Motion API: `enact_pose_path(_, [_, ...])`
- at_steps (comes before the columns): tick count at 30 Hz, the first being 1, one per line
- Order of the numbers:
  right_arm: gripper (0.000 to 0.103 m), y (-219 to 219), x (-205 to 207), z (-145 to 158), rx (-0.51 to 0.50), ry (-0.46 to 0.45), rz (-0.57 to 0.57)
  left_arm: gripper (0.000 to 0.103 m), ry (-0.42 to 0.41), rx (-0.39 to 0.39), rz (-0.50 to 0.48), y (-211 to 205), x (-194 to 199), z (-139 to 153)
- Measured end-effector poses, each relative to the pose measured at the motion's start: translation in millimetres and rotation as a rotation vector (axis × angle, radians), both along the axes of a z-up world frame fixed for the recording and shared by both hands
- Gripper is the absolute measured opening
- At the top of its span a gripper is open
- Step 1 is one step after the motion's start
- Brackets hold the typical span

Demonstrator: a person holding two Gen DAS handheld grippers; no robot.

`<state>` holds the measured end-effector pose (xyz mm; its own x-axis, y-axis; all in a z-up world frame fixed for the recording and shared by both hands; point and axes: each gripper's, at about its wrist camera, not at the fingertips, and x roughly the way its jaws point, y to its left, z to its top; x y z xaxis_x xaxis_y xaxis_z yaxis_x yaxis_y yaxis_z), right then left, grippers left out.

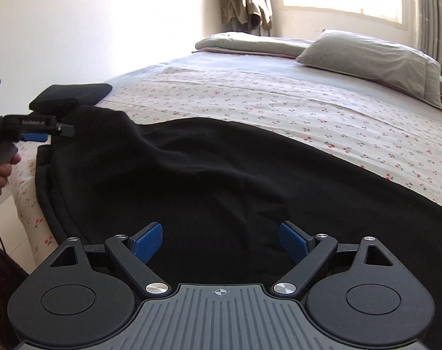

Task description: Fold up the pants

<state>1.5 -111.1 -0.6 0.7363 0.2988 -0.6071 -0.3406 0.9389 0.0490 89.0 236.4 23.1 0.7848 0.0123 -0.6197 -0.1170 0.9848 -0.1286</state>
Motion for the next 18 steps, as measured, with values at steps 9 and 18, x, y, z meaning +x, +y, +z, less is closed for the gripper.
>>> enact_pose_path(9, [0.08, 58.2, -14.8, -9.1, -0.061, -0.041, 0.251, 0.076, 0.051, -0.162, 0.194, 53.2, -3.5, -6.3])
enact_pose_path(18, [0.043, 92.6, -13.1, -15.4, -0.081, -0.011, 0.359, 0.041, 0.046, -0.217, 0.231, 67.2, -6.6, -8.2])
